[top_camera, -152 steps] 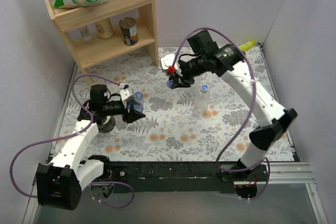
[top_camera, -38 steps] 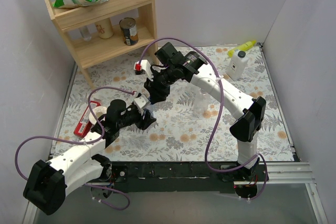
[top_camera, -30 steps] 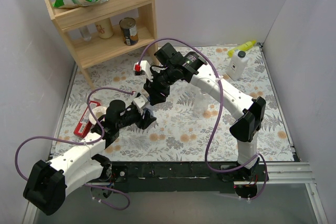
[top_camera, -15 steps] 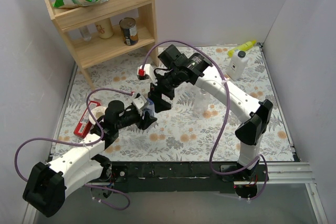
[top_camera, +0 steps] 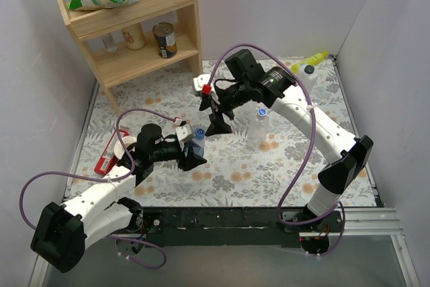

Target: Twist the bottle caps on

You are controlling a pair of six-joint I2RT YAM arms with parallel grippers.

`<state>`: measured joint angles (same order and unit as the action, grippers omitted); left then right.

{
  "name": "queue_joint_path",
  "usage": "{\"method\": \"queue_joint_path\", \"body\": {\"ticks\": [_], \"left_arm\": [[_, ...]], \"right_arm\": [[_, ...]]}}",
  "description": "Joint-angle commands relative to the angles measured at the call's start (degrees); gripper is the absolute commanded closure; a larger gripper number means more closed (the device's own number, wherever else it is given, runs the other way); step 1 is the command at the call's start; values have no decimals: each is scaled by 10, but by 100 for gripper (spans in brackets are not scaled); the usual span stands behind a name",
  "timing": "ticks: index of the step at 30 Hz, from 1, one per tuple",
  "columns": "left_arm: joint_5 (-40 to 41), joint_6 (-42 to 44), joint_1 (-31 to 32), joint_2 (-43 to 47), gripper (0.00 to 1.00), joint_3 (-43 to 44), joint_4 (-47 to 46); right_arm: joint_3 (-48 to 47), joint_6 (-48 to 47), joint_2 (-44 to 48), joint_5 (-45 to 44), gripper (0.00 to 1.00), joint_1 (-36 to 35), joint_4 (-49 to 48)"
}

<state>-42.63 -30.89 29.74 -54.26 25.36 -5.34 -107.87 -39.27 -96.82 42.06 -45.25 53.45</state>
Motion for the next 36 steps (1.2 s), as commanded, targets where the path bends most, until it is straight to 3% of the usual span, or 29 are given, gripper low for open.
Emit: {"method": "queue_joint_path", "body": {"ticks": [1,22,30,36], "left_arm": [[-40,4,-3,-12,100,38,20],[-42,-26,-6,-30,100,63,22],[-35,-94,-44,-36,100,54,-26],[-34,-100,-65,-34,100,53,-35]], "right_arm": [[-15,-113,5,70,7,-15,29],[0,-153,-11,-8,11,-58,64],[7,-173,-3,-26,12,-59,81],[14,-174,-6,-44,13,-60,100]]}}
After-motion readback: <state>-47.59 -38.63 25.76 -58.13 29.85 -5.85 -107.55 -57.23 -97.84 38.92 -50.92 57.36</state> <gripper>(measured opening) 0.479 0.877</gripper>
